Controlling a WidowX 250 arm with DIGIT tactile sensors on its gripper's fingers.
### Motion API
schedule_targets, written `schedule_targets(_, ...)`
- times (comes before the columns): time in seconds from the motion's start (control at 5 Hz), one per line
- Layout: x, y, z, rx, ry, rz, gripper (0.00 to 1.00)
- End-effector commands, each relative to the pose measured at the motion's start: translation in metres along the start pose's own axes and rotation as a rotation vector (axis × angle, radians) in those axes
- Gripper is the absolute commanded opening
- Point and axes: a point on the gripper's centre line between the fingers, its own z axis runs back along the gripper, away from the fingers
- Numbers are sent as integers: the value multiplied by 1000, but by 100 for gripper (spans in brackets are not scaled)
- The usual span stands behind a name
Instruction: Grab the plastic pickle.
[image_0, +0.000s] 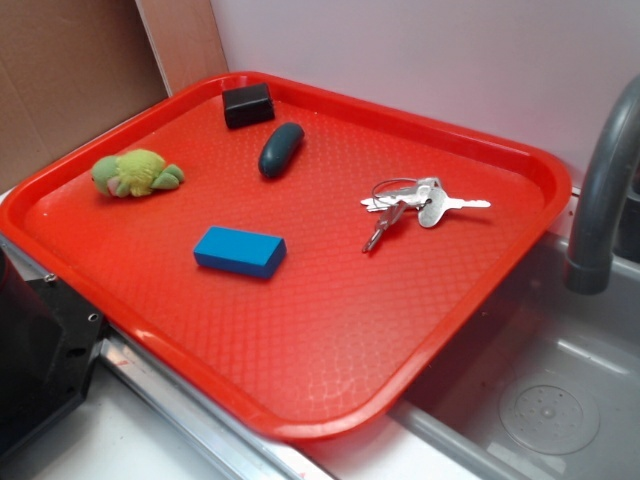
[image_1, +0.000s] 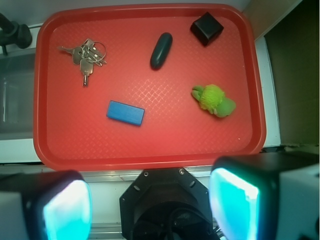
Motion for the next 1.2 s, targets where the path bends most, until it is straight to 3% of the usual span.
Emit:
schedule_targets(0.0, 0, 0, 0, 0, 0, 0, 100)
schedule_targets(0.2, 49, -18, -8, -14, 11, 82, 100)
schedule_targets(0.4, 99, -24, -19, 24, 30, 184, 100)
schedule_targets(0.6, 148, -3, -43, 85, 28, 419, 100)
schedule_targets(0.8, 162, 27, -65, 117, -14, 667, 100)
schedule_targets(1.0, 172, 41, -83, 148, -31, 681, 100)
